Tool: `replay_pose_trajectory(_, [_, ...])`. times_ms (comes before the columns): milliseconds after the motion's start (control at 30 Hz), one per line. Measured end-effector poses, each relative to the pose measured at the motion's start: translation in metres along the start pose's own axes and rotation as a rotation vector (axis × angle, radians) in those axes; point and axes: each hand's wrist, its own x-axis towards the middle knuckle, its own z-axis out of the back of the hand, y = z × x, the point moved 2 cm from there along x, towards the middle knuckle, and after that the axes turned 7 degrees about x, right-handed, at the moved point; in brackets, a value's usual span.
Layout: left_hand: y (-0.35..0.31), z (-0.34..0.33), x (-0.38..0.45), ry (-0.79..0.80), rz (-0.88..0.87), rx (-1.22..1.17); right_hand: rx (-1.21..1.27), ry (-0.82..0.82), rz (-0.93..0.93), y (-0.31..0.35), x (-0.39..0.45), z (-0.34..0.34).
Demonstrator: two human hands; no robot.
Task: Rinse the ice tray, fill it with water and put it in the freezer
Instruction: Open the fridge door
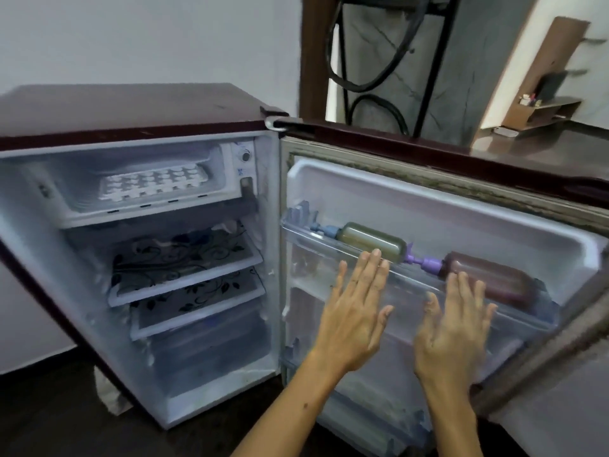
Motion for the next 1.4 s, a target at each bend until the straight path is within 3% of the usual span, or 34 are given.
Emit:
replay_pose_trajectory(133, [0.068, 0.026, -0.021, -0.133, 0.372, -0.125, 0.208, -0.194, 0.042, 0.039, 0.013, -0.028])
replay_pose_trajectory(233, [0.137, 0.046, -0.038, -0.237, 0.663, -0.190, 0.475, -0.166, 0.034, 0.097, 0.023, -0.063])
replay_pose_trajectory(367, [0.226, 0.076, -0.053, -0.342, 0.988, -0.274, 0.752, 0.200, -0.031, 0.176, 0.031, -0.139])
replay_pose_trajectory(500, [0.295, 0.098, -0.060, -0.426, 1.176, -0.371, 0.775, 0.662, -0.058, 0.239, 0.041, -0.224])
replay_pose_trajectory(567, [0.329, 0.104, -0.058, -0.462, 1.230, -0.403, 0.753, 0.828, -0.113, 0.262, 0.050, -0.265])
replay_pose_trajectory(633, [0.364, 0.109, -0.053, -0.473, 1.257, -0.407, 0.737, 0.896, -0.183, 0.282, 0.061, -0.305])
replay_pose_trajectory(900, [0.476, 0.118, -0.023, -0.323, 1.232, -0.325, 0.590, 0.784, -0.314, 0.329, 0.099, -0.414])
replay_pose_trajectory(1167, [0.525, 0.106, -0.014, -0.172, 1.276, -0.310, 0.562, 0.760, -0.405, 0.327, 0.101, -0.462])
replay_pose_trajectory(1400, [0.535, 0.107, -0.012, -0.258, 1.371, -0.406, 0.594, 0.726, -0.508, 0.321, 0.098, -0.466])
